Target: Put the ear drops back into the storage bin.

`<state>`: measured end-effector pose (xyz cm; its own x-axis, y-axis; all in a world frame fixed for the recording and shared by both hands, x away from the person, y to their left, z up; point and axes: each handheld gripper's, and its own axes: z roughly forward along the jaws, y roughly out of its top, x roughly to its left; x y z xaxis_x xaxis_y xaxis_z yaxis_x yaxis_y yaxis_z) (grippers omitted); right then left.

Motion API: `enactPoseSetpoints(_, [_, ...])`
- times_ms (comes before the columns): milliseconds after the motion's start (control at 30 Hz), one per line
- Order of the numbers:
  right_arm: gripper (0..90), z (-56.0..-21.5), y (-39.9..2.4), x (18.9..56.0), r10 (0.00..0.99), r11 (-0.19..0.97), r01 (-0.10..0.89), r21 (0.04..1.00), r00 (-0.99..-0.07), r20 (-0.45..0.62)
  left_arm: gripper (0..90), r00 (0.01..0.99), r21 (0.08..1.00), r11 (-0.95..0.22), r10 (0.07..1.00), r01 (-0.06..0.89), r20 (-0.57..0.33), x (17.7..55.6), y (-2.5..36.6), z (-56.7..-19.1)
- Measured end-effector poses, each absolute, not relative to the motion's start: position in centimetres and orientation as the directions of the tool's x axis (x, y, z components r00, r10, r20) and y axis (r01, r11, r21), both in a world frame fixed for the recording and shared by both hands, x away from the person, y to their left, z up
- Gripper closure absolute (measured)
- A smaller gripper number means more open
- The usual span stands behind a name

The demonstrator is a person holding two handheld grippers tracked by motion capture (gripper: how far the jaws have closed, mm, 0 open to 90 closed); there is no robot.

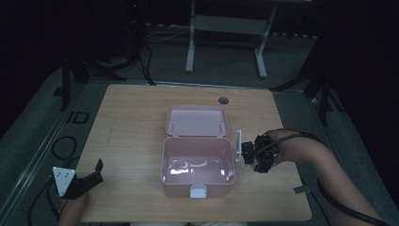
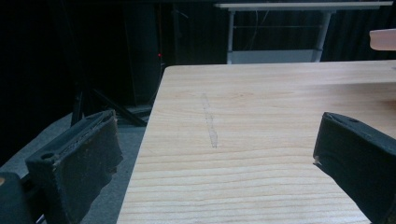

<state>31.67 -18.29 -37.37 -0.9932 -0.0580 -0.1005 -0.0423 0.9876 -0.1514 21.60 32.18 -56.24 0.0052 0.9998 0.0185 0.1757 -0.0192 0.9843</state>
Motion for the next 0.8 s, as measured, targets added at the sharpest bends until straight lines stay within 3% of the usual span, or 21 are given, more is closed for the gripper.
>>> enactPoseSetpoints(800, [59.5, -36.5, -11.4, 31.6, -0.140, 0.983, -0.130, -0.130, -0.988, -0.072, 1.0, 0.004, 0.985, -0.012, 1.000, 0.173, 0.011, 21.5, 32.3, -56.2])
